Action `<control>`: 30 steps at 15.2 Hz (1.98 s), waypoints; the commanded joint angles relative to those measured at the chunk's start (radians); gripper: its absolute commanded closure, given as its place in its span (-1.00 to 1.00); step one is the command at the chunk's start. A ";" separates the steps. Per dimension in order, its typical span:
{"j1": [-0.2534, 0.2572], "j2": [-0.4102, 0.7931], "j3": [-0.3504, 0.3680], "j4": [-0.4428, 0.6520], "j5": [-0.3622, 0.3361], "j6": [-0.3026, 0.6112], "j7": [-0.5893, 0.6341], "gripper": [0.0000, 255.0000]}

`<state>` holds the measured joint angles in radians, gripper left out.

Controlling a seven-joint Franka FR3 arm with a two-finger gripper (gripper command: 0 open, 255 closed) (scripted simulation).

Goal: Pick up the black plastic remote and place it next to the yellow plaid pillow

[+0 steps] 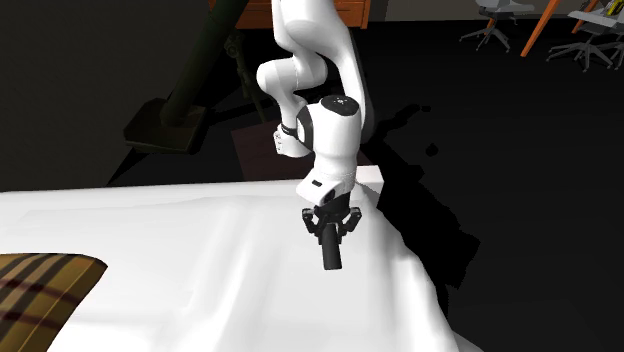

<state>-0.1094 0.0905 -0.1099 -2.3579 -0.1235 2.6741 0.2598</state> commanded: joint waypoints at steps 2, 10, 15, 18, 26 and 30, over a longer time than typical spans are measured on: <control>0.000 0.007 -0.001 -0.005 -0.003 0.001 0.006 1.00; -0.003 -0.047 -0.002 0.010 0.003 -0.068 -0.009 1.00; -0.002 -0.093 -0.001 0.032 0.005 -0.135 -0.015 1.00; -0.001 -0.118 -0.001 0.047 0.007 -0.176 -0.018 1.00; 0.001 -0.176 0.002 0.098 0.011 -0.285 -0.026 1.00; 0.002 -0.200 0.003 0.129 0.013 -0.339 -0.030 1.00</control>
<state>-0.1071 -0.1048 -0.1063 -2.2374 -0.1118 2.3481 0.2331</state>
